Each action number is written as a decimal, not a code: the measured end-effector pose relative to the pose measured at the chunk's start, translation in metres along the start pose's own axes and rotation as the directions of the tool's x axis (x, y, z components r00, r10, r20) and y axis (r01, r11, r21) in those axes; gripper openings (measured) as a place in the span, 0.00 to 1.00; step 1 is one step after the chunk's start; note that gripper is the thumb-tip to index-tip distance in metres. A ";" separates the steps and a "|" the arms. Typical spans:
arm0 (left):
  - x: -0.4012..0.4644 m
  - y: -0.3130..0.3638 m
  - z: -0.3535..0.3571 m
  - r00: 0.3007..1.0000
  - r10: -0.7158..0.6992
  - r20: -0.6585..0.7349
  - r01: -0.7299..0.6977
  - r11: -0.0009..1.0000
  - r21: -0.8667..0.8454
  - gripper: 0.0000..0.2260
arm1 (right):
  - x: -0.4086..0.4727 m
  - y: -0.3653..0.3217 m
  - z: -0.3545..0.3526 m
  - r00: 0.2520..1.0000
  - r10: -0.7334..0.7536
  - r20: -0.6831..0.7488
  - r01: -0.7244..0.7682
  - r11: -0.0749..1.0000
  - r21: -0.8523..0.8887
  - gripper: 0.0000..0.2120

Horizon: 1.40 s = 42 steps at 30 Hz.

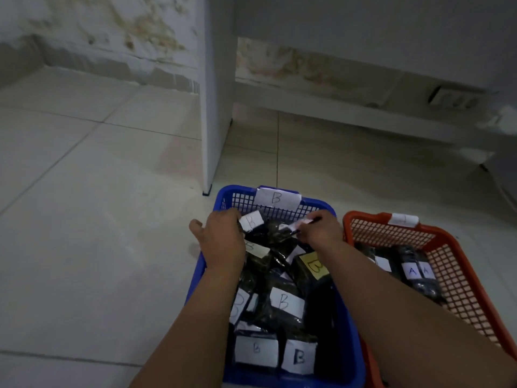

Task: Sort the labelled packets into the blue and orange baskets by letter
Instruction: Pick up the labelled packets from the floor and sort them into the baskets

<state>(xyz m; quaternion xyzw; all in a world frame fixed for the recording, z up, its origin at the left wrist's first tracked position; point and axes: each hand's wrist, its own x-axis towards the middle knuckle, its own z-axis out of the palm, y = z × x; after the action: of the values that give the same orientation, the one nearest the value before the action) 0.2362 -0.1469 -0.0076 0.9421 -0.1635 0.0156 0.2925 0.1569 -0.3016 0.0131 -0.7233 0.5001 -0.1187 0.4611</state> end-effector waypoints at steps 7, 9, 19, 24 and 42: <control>-0.003 -0.008 0.011 0.986 0.067 0.152 -0.084 0.991 0.109 0.08 | 0.017 0.028 0.008 0.949 -0.088 0.304 0.292 0.610 -0.737 0.13; -0.003 -0.008 0.011 0.968 0.146 0.206 -0.186 0.964 0.190 0.09 | 0.022 0.029 0.007 0.940 -0.039 0.339 0.320 0.446 -0.836 0.17; -0.013 0.000 -0.015 0.958 0.154 0.242 -0.160 0.987 0.007 0.23 | -0.023 -0.008 -0.055 0.887 -0.200 0.416 0.424 0.710 -0.563 0.15; -0.057 0.002 -0.038 0.867 0.485 0.114 -0.475 0.874 -0.107 0.19 | -0.079 0.019 -0.115 0.866 -0.399 0.301 0.481 0.830 -0.282 0.13; -0.382 -0.013 -0.043 -0.110 0.864 0.491 -0.803 0.214 -0.557 0.13 | -0.337 0.273 -0.209 0.669 -0.236 0.705 0.551 0.793 -0.258 0.16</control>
<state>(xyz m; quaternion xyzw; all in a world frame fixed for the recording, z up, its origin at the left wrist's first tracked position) -0.1184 0.0011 -0.0271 0.5203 -0.8172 -0.1937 0.1548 -0.3017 -0.1560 0.0104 -0.8978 0.1515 0.1545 0.3836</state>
